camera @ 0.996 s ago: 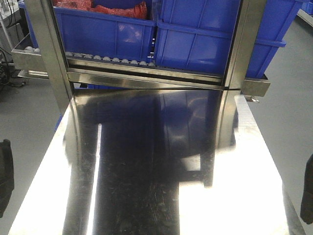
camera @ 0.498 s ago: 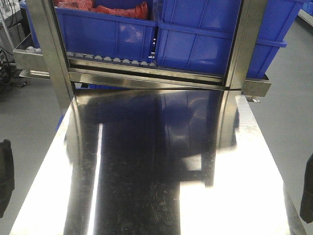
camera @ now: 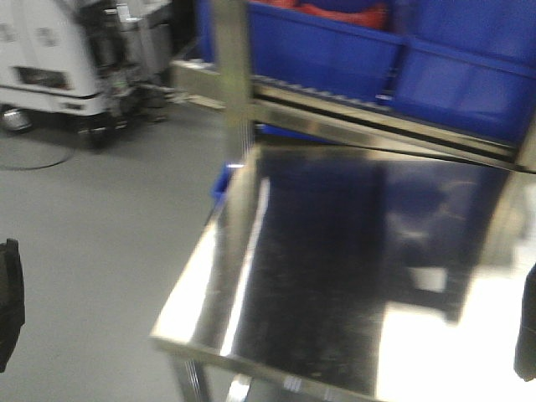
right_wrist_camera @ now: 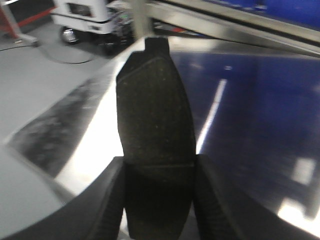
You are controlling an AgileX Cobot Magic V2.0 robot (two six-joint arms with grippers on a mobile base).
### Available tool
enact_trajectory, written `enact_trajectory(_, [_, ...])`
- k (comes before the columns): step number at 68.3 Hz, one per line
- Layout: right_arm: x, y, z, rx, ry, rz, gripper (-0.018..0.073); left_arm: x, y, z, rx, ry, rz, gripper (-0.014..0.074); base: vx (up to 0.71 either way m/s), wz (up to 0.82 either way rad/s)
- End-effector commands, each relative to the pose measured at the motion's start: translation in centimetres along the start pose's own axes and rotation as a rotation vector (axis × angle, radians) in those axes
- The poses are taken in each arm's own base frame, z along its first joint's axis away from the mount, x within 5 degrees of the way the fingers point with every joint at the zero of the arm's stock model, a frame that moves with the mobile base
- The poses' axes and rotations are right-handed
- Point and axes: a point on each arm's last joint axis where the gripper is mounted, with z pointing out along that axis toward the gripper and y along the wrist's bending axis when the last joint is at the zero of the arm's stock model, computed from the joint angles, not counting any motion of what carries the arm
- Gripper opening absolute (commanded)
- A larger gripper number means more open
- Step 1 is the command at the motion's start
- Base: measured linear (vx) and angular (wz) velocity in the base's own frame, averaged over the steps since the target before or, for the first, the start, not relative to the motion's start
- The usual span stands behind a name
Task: Move and align brake pads A on conveyor
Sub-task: 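Turn the base away from the steel table toward the aisle, then drive along the yellow floor line holding both brake pads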
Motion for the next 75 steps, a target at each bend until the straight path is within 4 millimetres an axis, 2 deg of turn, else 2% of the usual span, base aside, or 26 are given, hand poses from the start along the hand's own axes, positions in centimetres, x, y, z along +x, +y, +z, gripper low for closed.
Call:
enact_trajectory(1, [-1.70, 0.09, -0.36, -0.002, -0.118, -0.007, -0.0004, -1.66, -0.19, -0.40, 0.017, -0.118, 0.001, -0.0006, -0.16, 1.00])
enact_trajectory(75, [-1.70, 0.09, -0.36, -0.002, -0.118, -0.007, -0.0004, -1.60, -0.18, -0.39, 0.016, -0.111, 0.001, -0.0006, -0.20, 0.86])
